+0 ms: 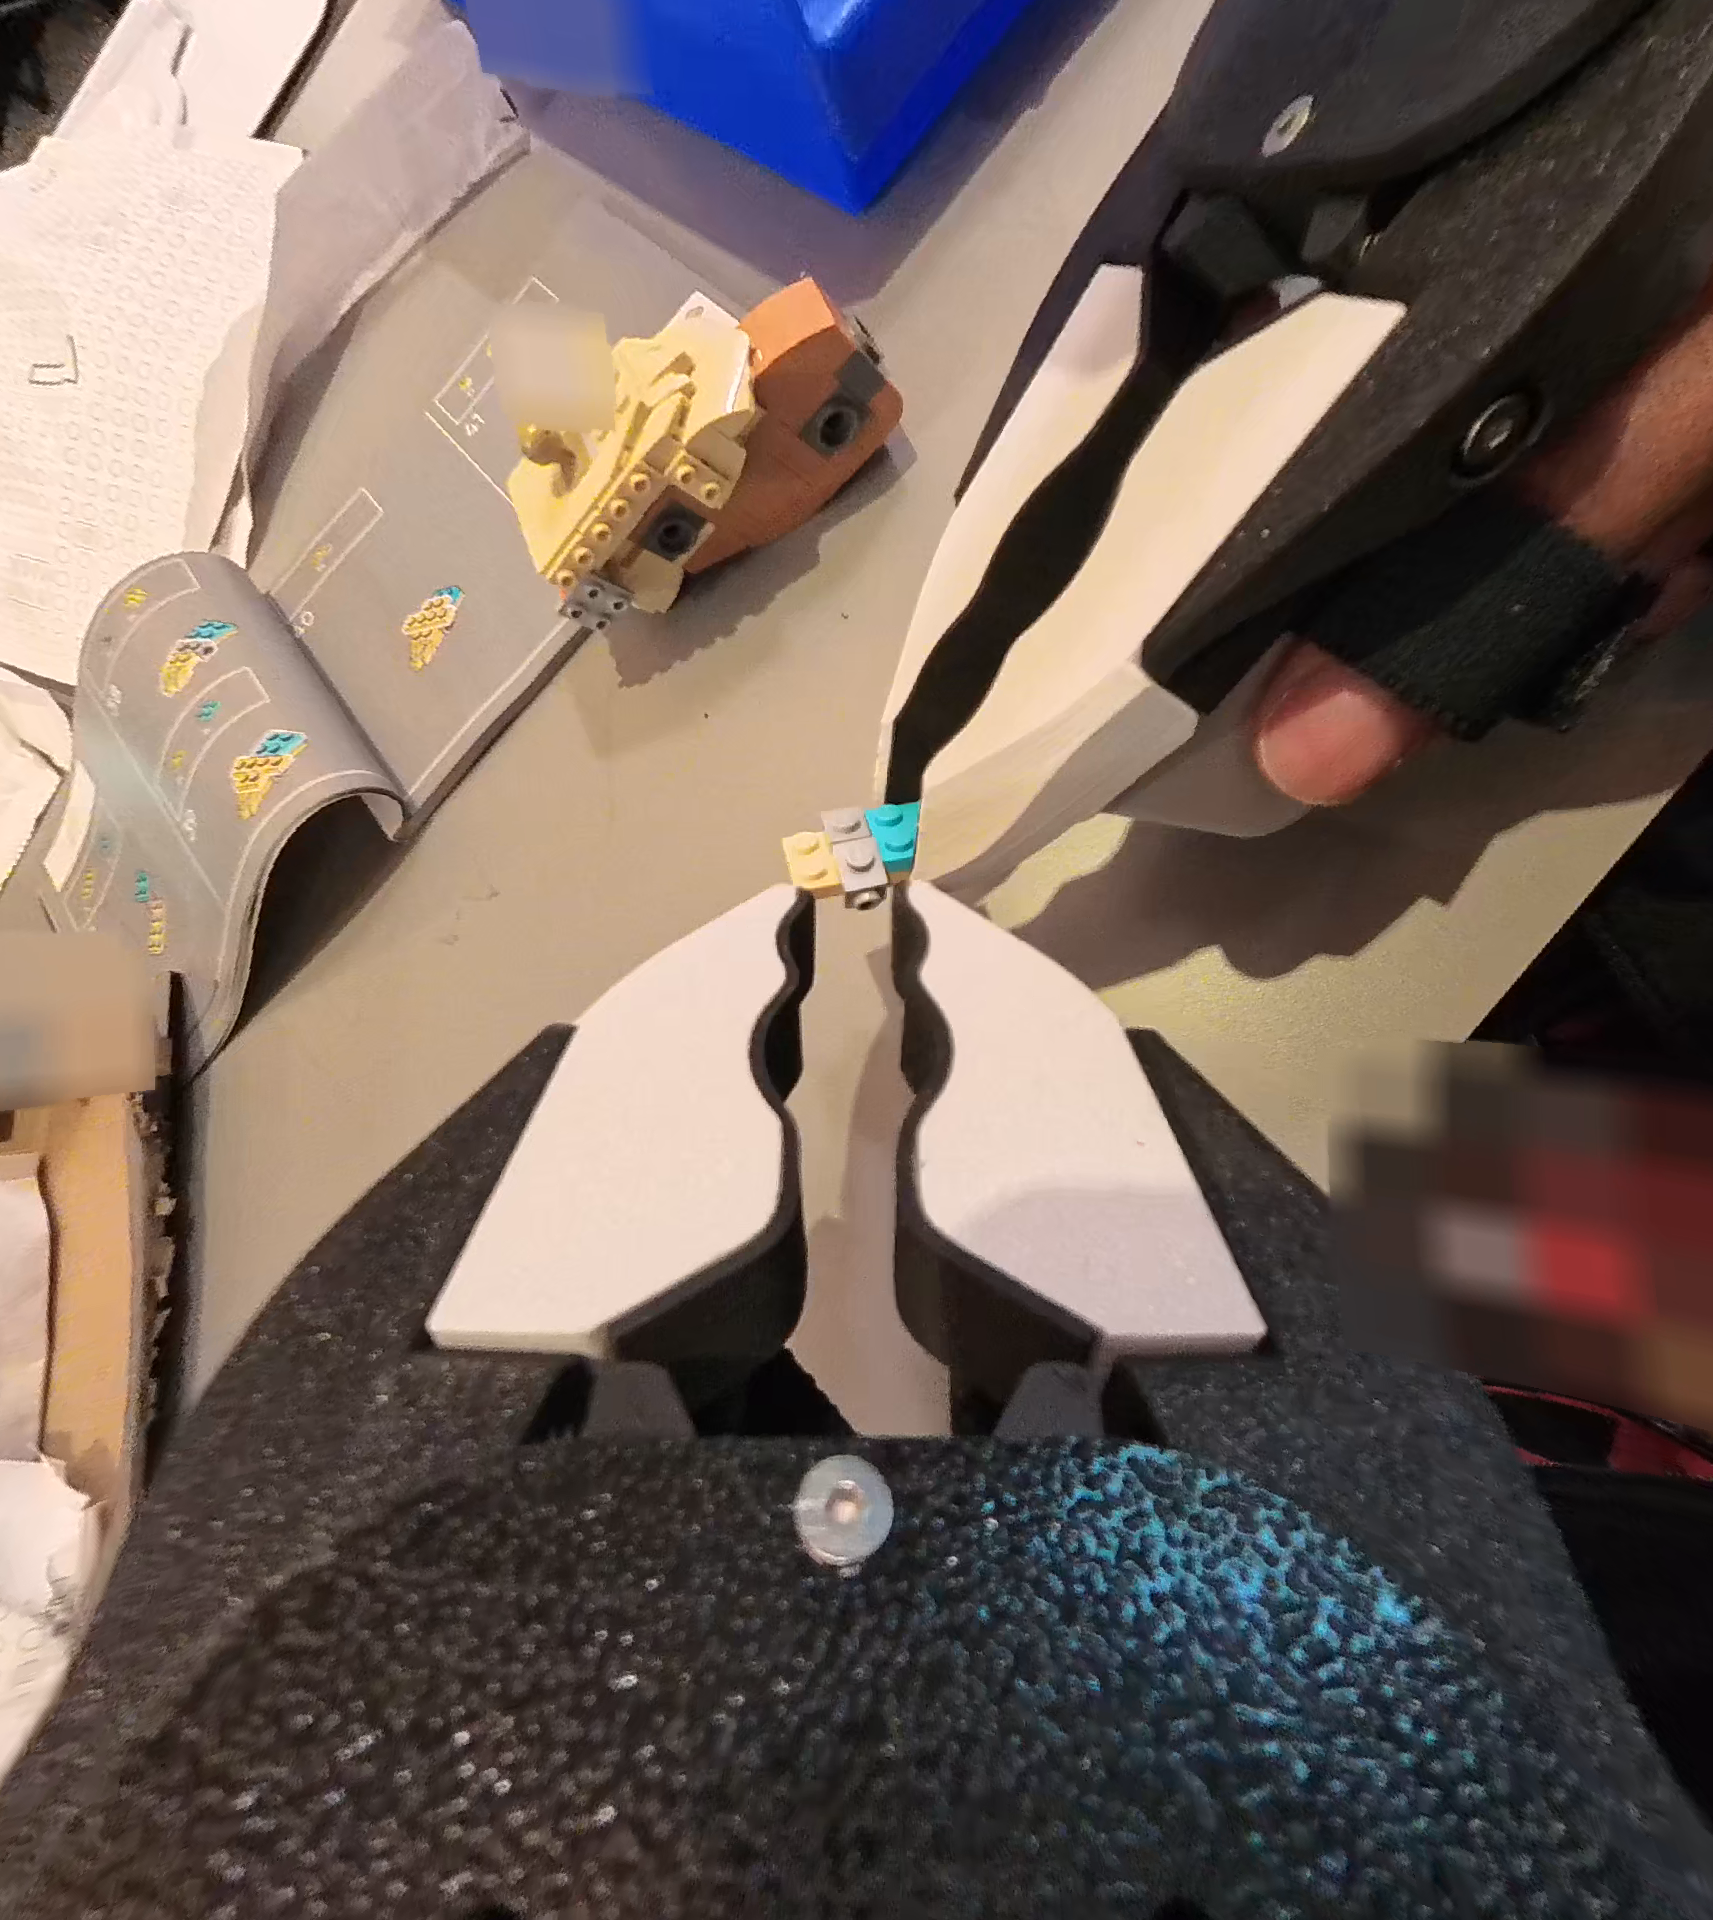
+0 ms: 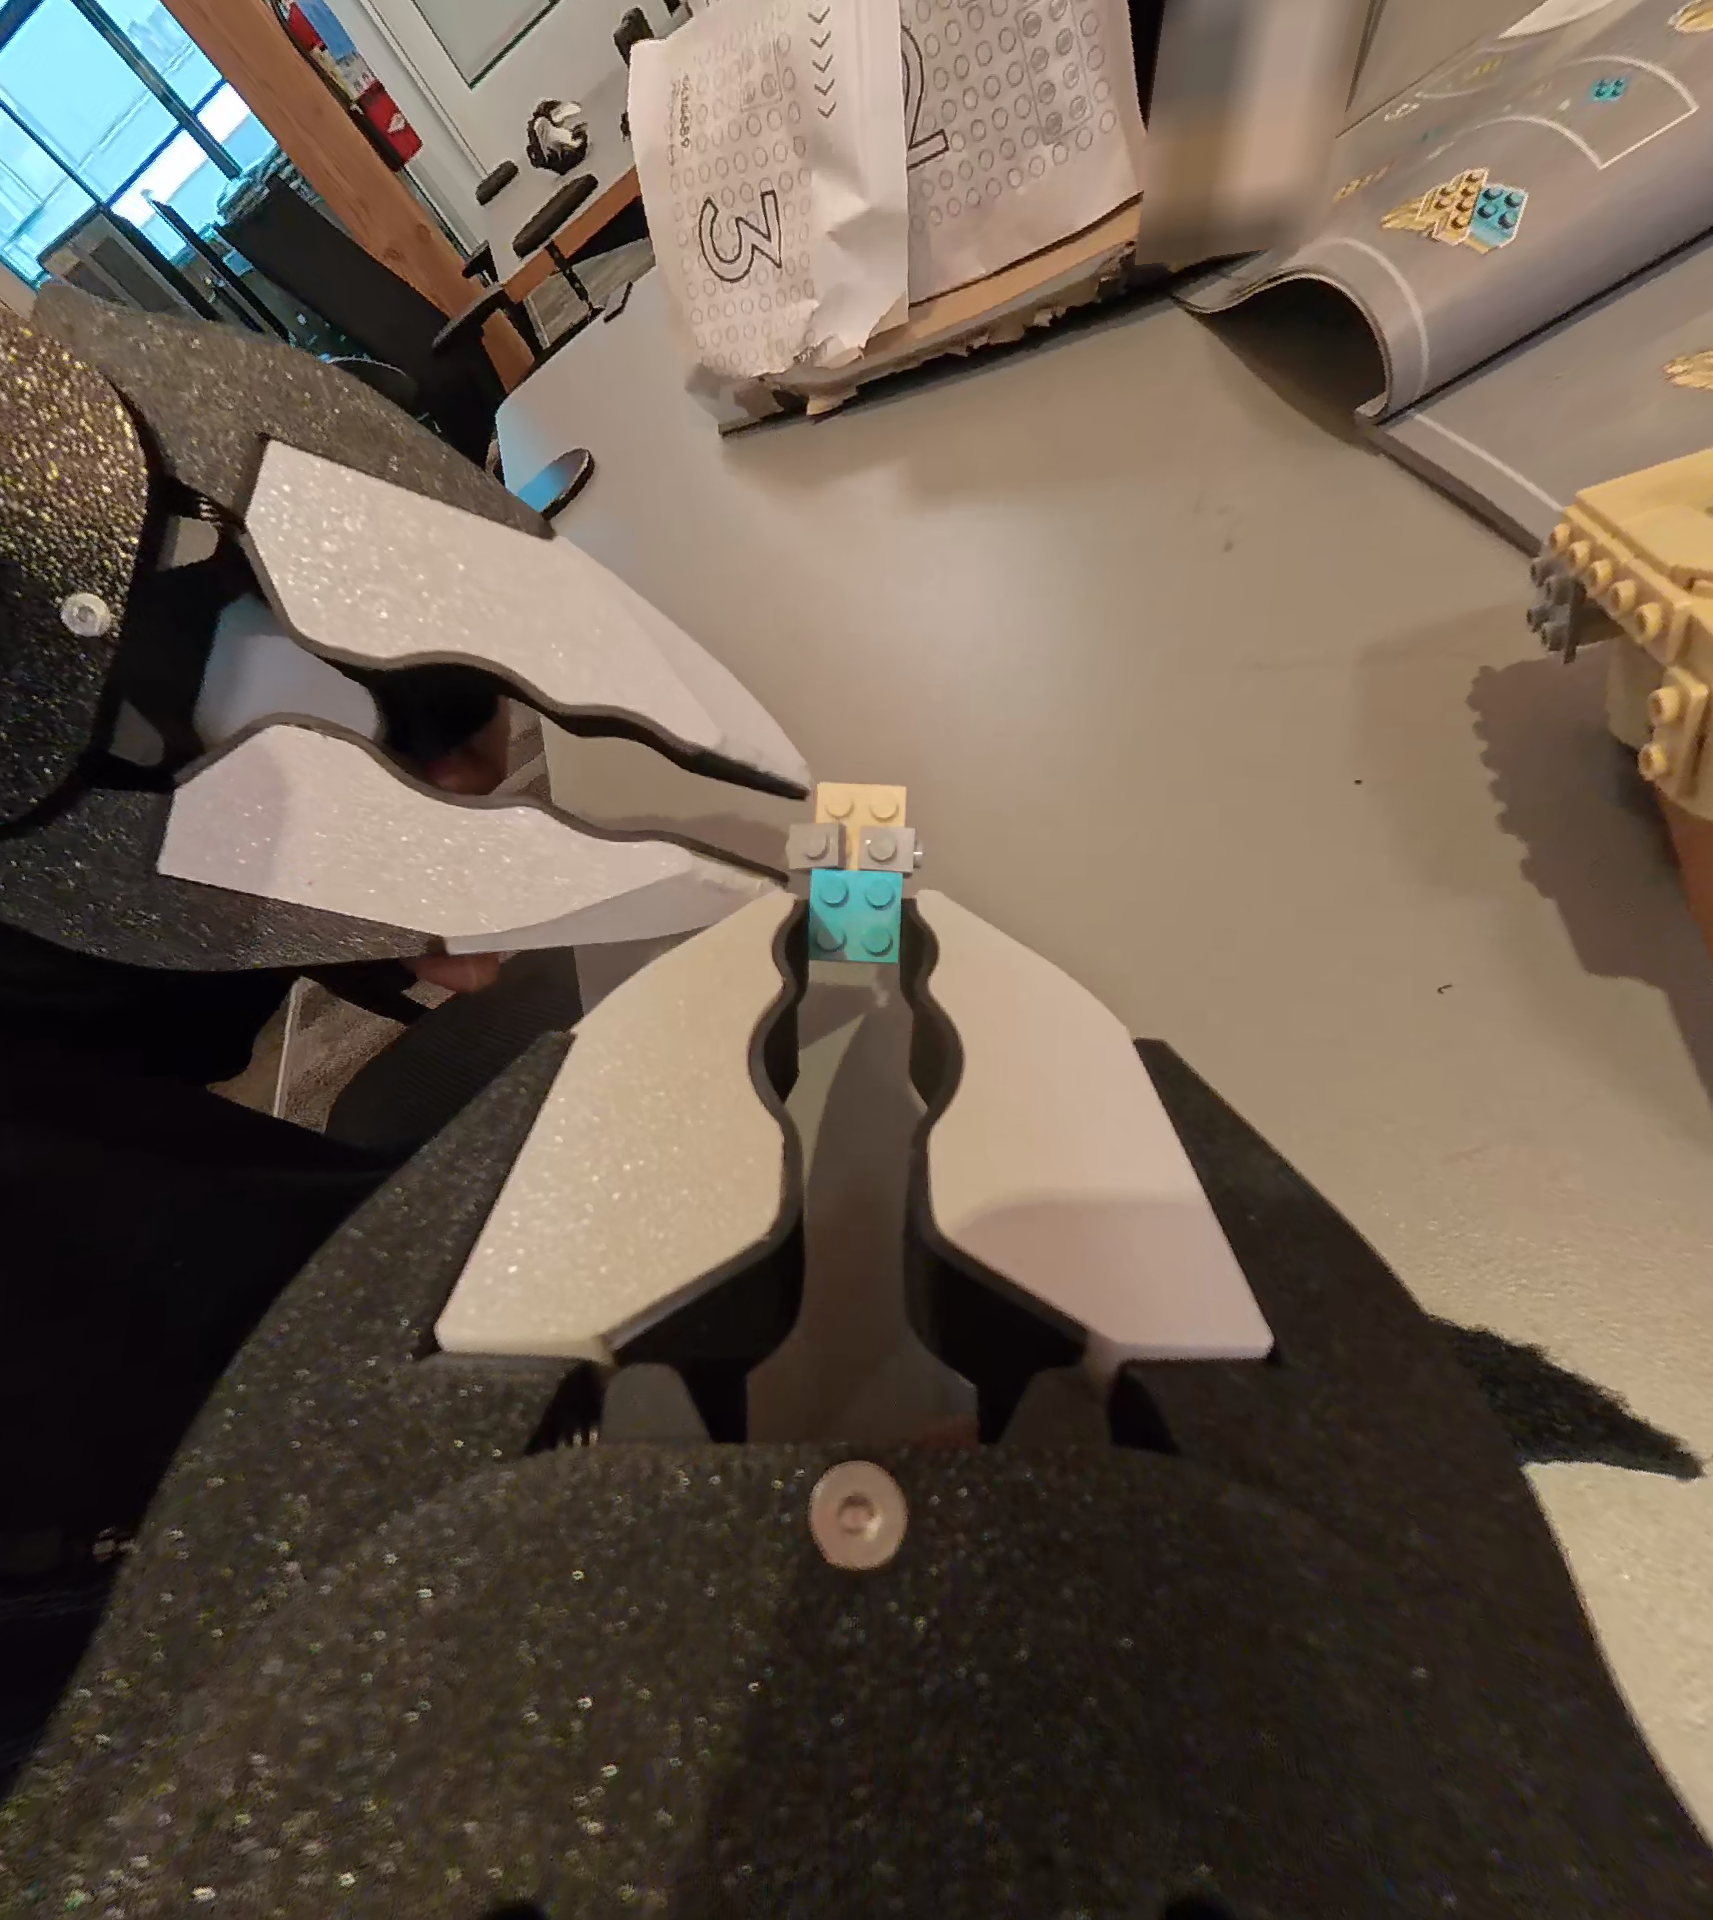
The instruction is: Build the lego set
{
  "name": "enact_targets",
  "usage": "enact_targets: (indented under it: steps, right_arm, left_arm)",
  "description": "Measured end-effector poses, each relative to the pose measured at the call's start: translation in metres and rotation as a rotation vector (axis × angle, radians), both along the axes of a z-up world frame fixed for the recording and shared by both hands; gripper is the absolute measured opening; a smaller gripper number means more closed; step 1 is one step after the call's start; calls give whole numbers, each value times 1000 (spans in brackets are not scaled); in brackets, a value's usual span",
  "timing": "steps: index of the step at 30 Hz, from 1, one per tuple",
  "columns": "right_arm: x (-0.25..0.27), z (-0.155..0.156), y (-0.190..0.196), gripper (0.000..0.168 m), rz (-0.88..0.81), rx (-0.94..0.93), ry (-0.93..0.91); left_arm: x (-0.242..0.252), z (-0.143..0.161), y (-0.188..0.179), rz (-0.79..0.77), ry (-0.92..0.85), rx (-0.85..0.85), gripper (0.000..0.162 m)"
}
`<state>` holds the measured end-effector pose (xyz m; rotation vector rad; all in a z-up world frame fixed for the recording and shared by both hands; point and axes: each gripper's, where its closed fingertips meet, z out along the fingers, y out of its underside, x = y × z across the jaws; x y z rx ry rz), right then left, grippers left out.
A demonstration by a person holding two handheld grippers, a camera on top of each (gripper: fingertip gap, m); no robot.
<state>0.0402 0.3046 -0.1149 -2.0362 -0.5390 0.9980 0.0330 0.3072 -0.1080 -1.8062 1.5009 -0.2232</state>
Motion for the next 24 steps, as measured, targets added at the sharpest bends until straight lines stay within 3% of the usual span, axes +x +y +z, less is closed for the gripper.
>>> enact_targets:
  steps: [8,13,17,24]
  right_arm:
    - [-1,1,-1,16,8,7,0]
    - [-2,1,-3,16,21,21,-9]
    - [-3,2,-4,16,24,41,-17]
    - [-4,1,-5,16,25,60,-44]
  left_arm:
    - [-6,18,3,10,-186,-178,20]
    - [-9,20,10,14,-382,-641,32]
    - [-5,15,7,17,-435,-986,35]
    - [-1,2,-3,12,-349,-1166,37]
